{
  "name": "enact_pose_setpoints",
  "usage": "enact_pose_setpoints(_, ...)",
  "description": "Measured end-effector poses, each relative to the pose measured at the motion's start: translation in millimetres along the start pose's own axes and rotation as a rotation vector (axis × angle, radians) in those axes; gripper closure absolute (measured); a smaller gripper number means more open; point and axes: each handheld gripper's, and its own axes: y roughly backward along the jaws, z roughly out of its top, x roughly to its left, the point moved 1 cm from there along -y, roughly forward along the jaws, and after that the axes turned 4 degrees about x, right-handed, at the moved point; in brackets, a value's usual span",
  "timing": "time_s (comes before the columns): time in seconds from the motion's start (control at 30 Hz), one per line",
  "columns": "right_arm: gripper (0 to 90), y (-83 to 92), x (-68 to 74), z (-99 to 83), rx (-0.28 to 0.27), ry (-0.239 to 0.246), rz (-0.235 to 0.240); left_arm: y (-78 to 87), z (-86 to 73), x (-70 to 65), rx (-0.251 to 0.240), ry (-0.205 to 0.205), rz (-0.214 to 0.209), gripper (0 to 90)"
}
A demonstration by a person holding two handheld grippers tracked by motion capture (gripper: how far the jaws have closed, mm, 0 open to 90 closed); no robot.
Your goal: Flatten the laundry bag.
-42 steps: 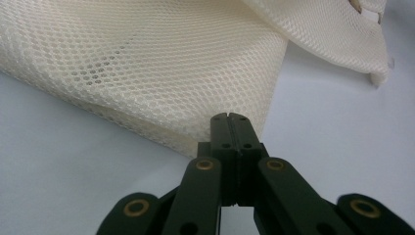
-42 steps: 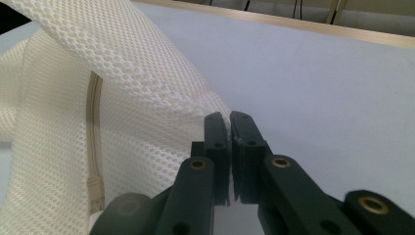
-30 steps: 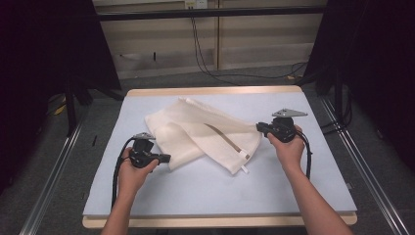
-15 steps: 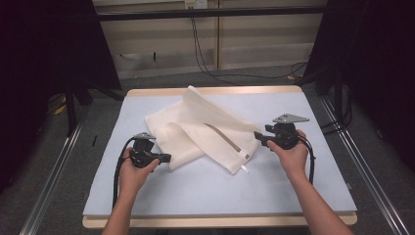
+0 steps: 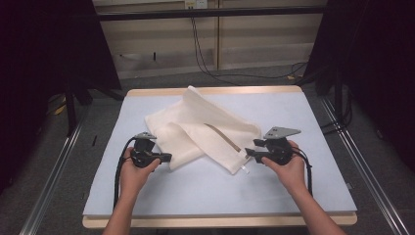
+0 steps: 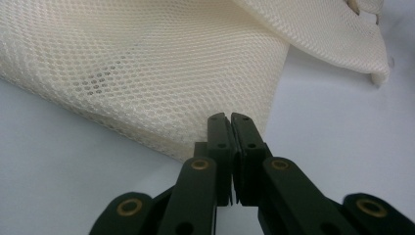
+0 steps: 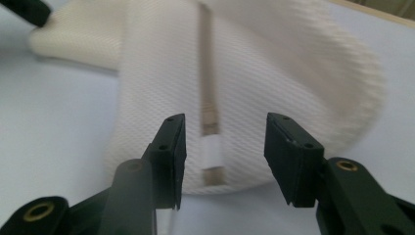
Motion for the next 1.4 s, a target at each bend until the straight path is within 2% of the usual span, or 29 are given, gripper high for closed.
enact_pose_setpoints(0.03, 50.6, -4.2, 5.5, 1.2, 0.007, 0.016, 0.022, -0.2, 0.0, -0.3, -0.003, 0.001, 0.000, 87.5)
enact_pose_setpoints(0.07, 49.7, -13.0, 16.4, 3.2, 0.014, 0.027, 0.068, 0.1, 0.0, -0.3, 0.000, 0.000, -0.004, 87.5)
enact_pose_setpoints(0.1, 49.1, -17.7, 21.4, 4.1, 0.018, 0.034, 0.088, -0.2, -0.1, -0.3, -0.006, 0.001, -0.002, 87.6)
enact_pose_setpoints(0.13, 49.1, -17.7, 21.4, 4.1, 0.018, 0.034, 0.088, -0.2, -0.1, -0.3, -0.006, 0.001, -0.002, 87.6)
enact_pose_setpoints(0.2, 47.2, -31.5, 34.7, 7.6, 0.027, 0.072, 0.118, -1.0, -0.3, 0.0, -0.013, 0.005, -0.002, 87.6)
enact_pose_setpoints(0.23, 47.2, -31.5, 34.7, 7.6, 0.027, 0.072, 0.118, -0.8, -0.2, 0.4, -0.007, 0.005, -0.005, 87.6)
enact_pose_setpoints(0.27, 47.2, -39.6, 42.4, 10.0, 0.043, 0.096, 0.128, -1.9, -0.5, 0.3, -0.014, 0.008, 0.000, 87.7)
enact_pose_setpoints(0.33, 47.2, -43.5, 45.8, 11.0, 0.049, 0.107, 0.132, -1.7, -0.4, 0.7, -0.009, 0.006, -0.004, 87.7)
enact_pose_setpoints(0.37, 47.2, -51.2, 51.6, 12.4, 0.064, 0.128, 0.142, -2.0, -0.4, 0.9, -0.011, 0.009, -0.006, 87.7)
enact_pose_setpoints(0.47, 47.7, -58.2, 56.0, 12.3, 0.091, 0.153, 0.138, -2.3, -0.5, 0.9, -0.017, 0.011, -0.005, 87.8)
enact_pose_setpoints(0.53, 51.2, -64.1, 58.9, 10.9, 0.120, 0.180, 0.126, -2.4, -0.4, 0.8, -0.018, 0.011, -0.006, 87.7)
enact_pose_setpoints(0.57, 61.3, -67.9, 60.2, 7.6, 0.172, 0.199, 0.100, -2.3, -0.5, 1.2, -0.022, 0.009, -0.001, 87.7)
enact_pose_setpoints(0.6, 61.3, -67.9, 60.2, 7.6, 0.172, 0.199, 0.100, -2.3, -0.5, 1.2, -0.022, 0.009, -0.001, 87.7)
enact_pose_setpoints(0.63, 71.1, -67.9, 57.6, 4.8, 0.161, 0.182, 0.093, -2.3, -0.4, 0.7, -0.032, 0.009, 0.003, 87.7)
enact_pose_setpoints(0.67, 71.1, -67.9, 57.6, 4.8, 0.161, 0.182, 0.093, -2.3, -0.4, 0.7, -0.032, 0.009, 0.003, 87.8)
enact_pose_setpoints(0.7, 80.6, -66.3, 53.2, 3.8, 0.155, 0.161, 0.098, -2.1, -0.6, 1.1, -0.028, 0.009, 0.005, 88.1)
enact_pose_setpoints(0.73, 80.6, -66.3, 53.2, 3.8, 0.155, 0.161, 0.098, -2.1, -0.6, 1.1, -0.028, 0.009, 0.005, 88.5)
enact_pose_setpoints(0.77, 86.6, -62.7, 49.9, 4.1, 0.155, 0.156, 0.101, -1.6, -0.8, 1.4, -0.026, 0.009, 0.013, 88.7)
enact_pose_setpoints(0.8, 86.9, -60.2, 49.3, 4.4, 0.161, 0.150, 0.088, -1.1, -0.9, 1.5, -0.025, 0.007, 0.016, 88.7)
enact_pose_setpoints(0.87, 87.0, -57.9, 47.1, 4.3, 0.153, 0.158, 0.093, -1.0, -0.9, 0.9, -0.036, 0.015, 0.028, 88.9)
enact_pose_setpoints(0.93, 87.2, -50.6, 42.1, 3.4, 0.137, 0.142, 0.084, -0.3, -1.1, 1.7, -0.031, 0.010, 0.040, 89.3)
enact_pose_setpoints(0.97, 87.2, -41.9, 35.2, 1.4, 0.112, 0.110, 0.082, -0.5, -1.4, 1.7, -0.029, 0.014, 0.047, 89.8)
enact_pose_setpoints(1.0, 87.2, -41.9, 35.2, 1.4, 0.112, 0.110, 0.082, -0.5, -1.4, 1.7, -0.029, 0.014, 0.047, 90.0)
enact_pose_setpoints(1.03, 87.3, -32.2, 27.2, -1.0, 0.097, 0.092, 0.072, -1.4, -1.3, 0.9, -0.038, 0.024, 0.049, 90.0)
enact_pose_setpoints(1.07, 87.3, -27.5, 23.0, -2.5, 0.086, 0.081, 0.066, -0.8, -1.3, 1.6, -0.027, 0.009, 0.061, 90.0)
enact_pose_setpoints(1.13, 87.3, -23.1, 19.2, -4.2, 0.078, 0.071, 0.055, -1.5, -1.3, 0.6, -0.032, 0.021, 0.056, 90.0)
enact_pose_setpoints(1.17, 87.3, -15.0, 11.8, -7.6, 0.070, 0.052, 0.046, -1.8, -1.4, 0.7, -0.036, 0.018, 0.070, 90.0)
enact_pose_setpoints(1.3, 87.3, -5.2, 3.9, -12.1, 0.058, 0.040, 0.028, -2.2, -1.7, 1.0, -0.025, 0.012, 0.084, 90.0)
enact_pose_setpoints(1.4, 87.3, 2.4, -2.6, -16.5, 0.056, 0.026, 0.016, -2.8, -3.7, 2.8, -0.034, 0.019, 0.080, 90.0)
